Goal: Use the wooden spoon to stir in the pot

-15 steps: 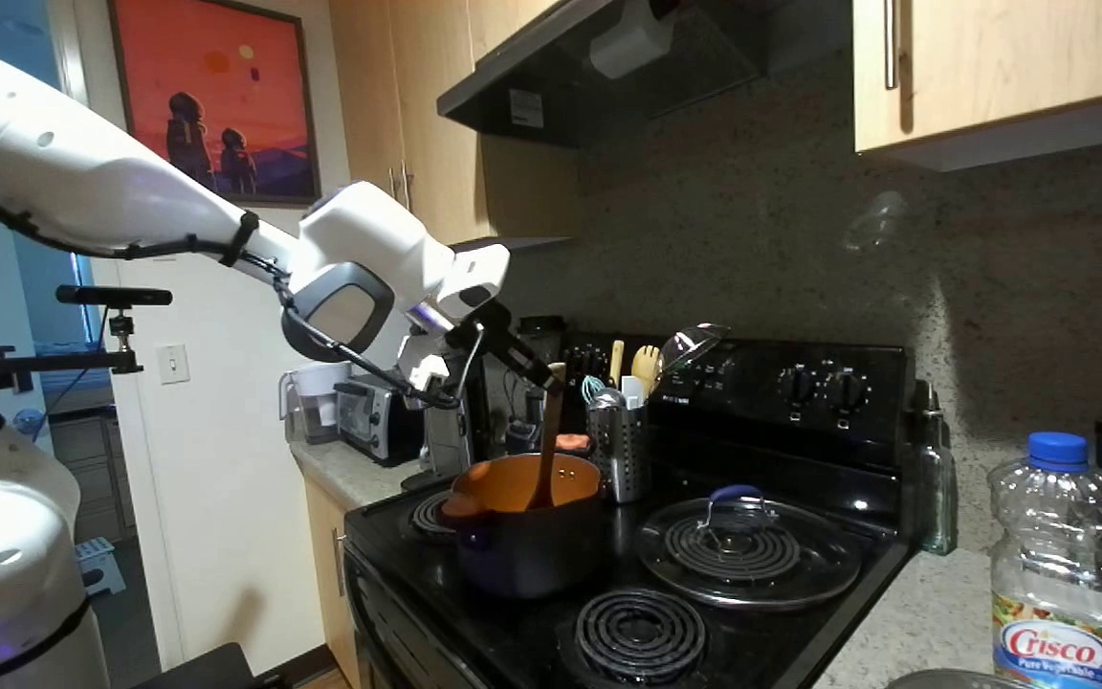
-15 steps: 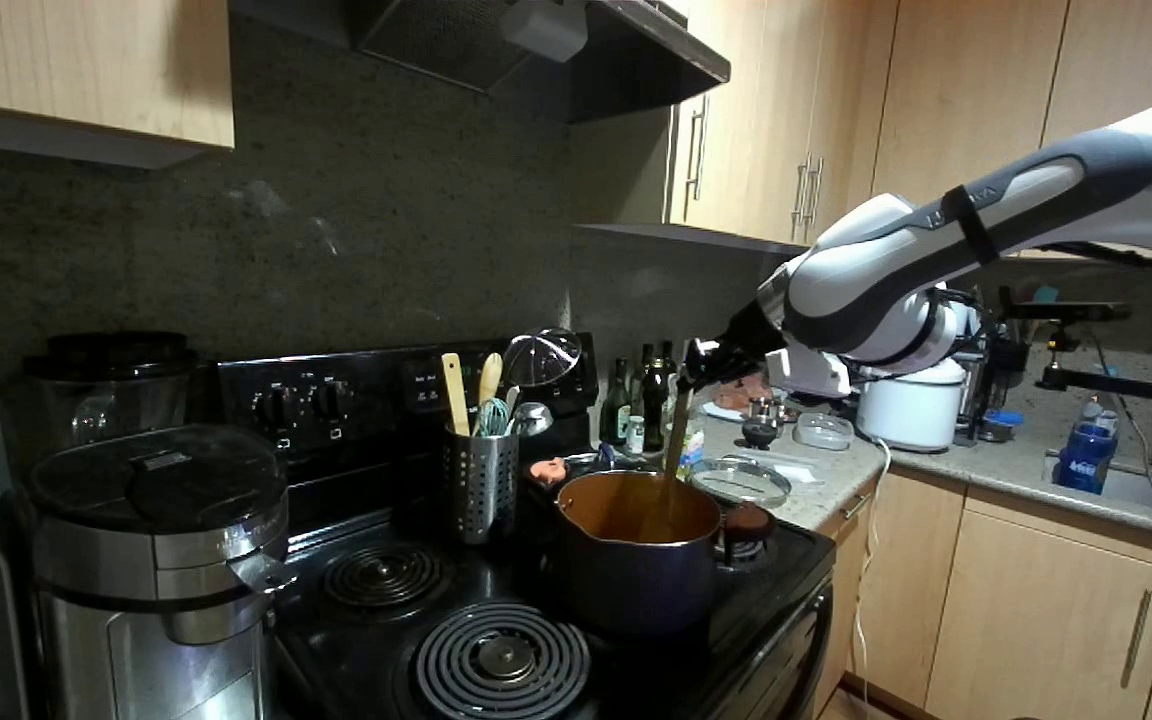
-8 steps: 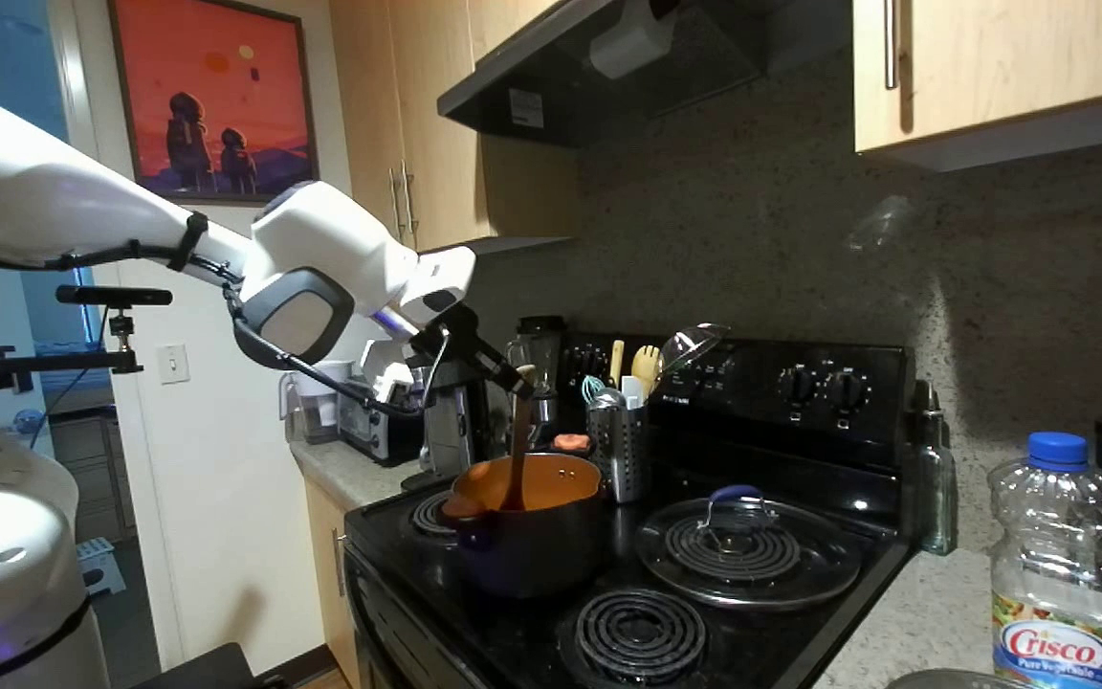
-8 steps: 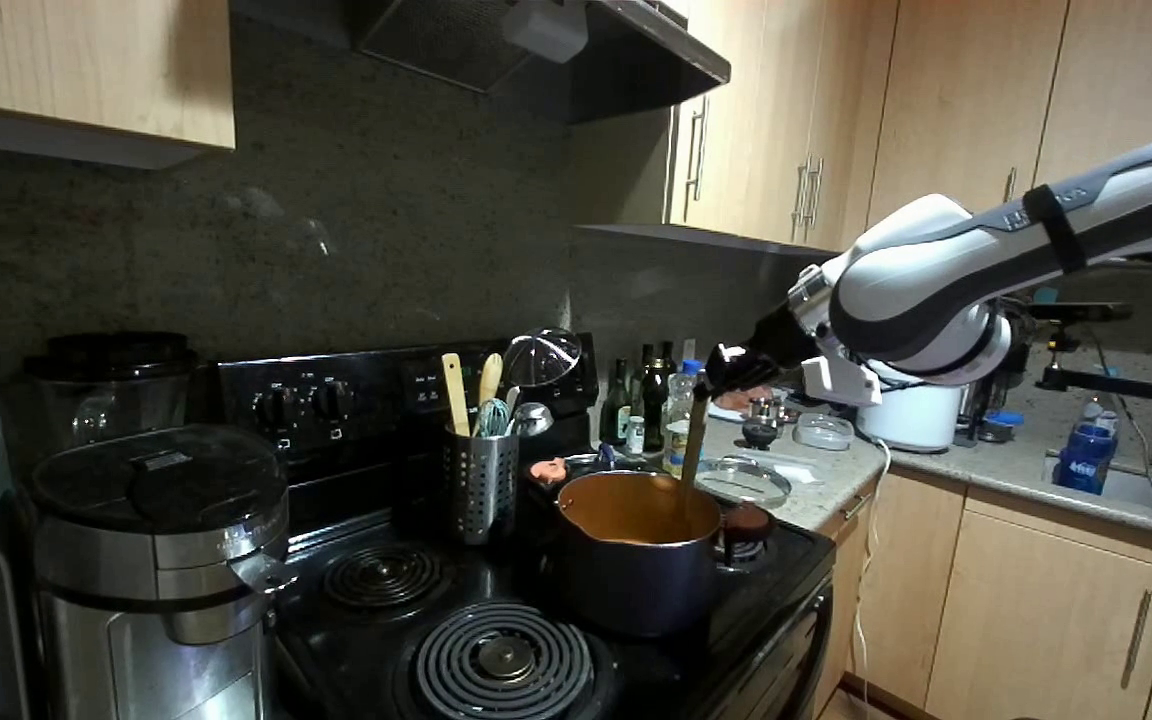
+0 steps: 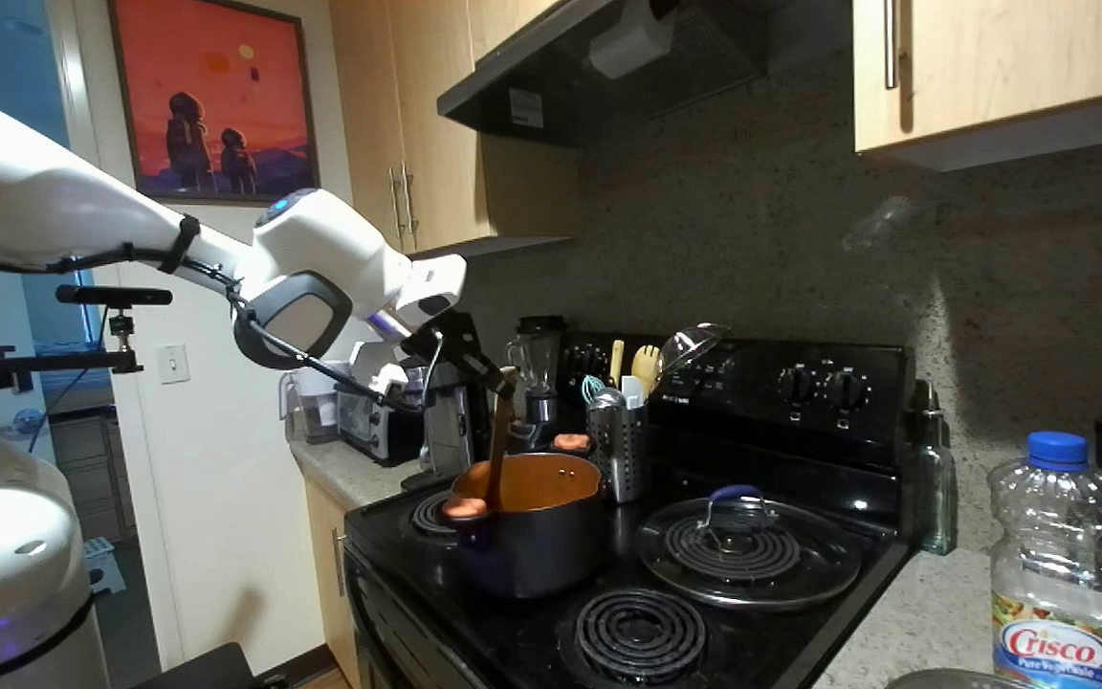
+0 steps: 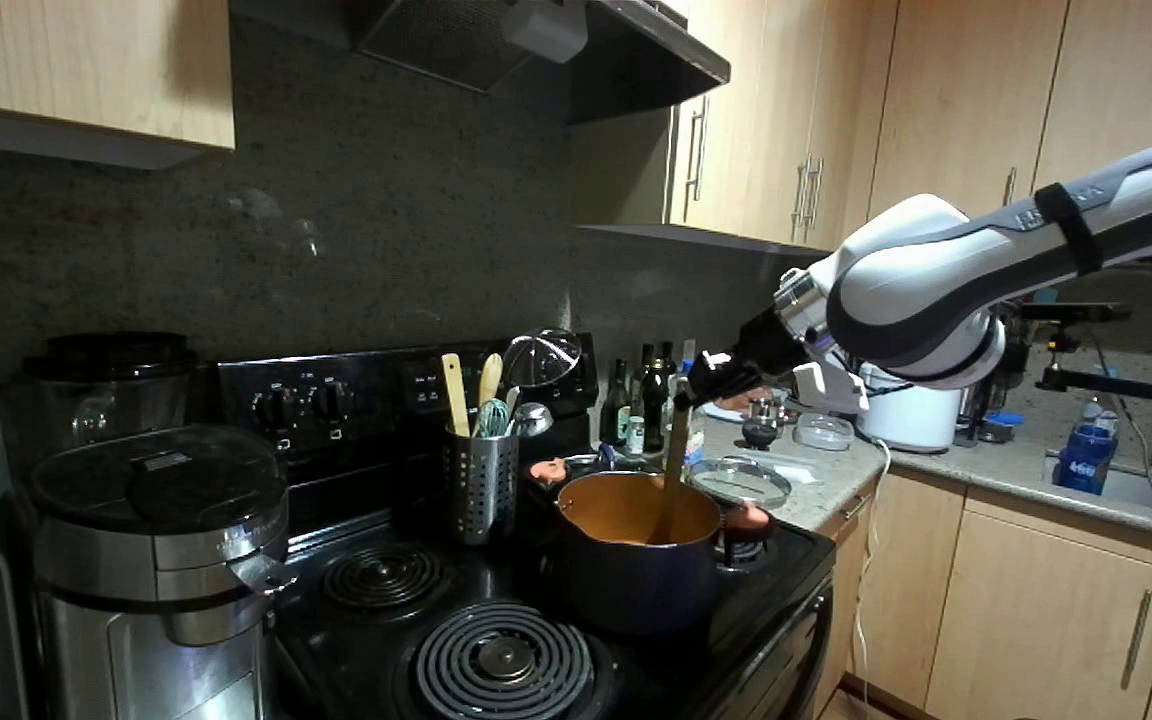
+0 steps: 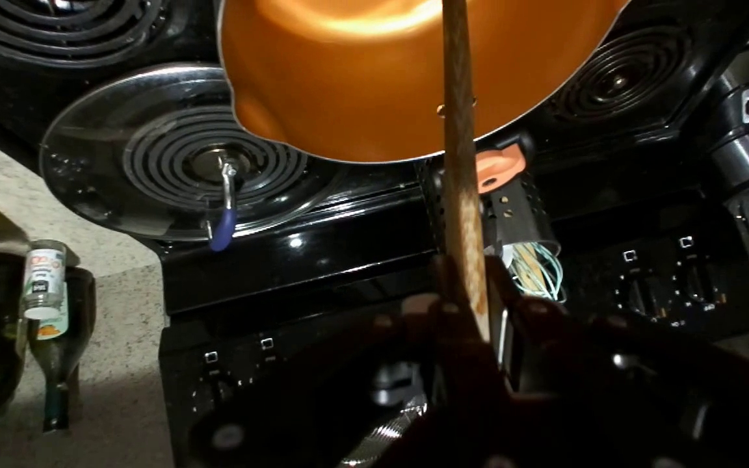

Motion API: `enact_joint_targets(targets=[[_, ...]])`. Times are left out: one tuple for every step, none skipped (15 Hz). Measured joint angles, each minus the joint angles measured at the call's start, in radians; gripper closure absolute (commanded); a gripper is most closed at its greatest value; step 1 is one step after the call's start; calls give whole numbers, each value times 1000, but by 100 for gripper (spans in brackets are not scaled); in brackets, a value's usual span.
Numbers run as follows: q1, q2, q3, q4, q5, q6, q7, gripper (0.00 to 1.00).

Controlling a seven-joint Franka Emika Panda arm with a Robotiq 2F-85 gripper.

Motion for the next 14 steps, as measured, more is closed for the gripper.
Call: enact_joint_targets(targets=[[10,0,1,0,0,0,0,94],[18,1,3,0,0,0,1,94],[26,2,4,1,0,0,1,94],[33,4,5,3,0,0,1,94],[38,6,6,5,1,0,2,94],[46,9,6,9,4,1,3,94],[54,13,5,13,7,4,3,94],[65,17,4,16,10,9,3,94],[76,24,2,21,14,17,4,94],[87,33,1,28,18,29,5,94],[97,45,0,34,22,45,6,94],[106,60,0,42,26,64,7,94],[114,77,0,52,29,81,8,94],[119,96,0,63,29,99,10,94]])
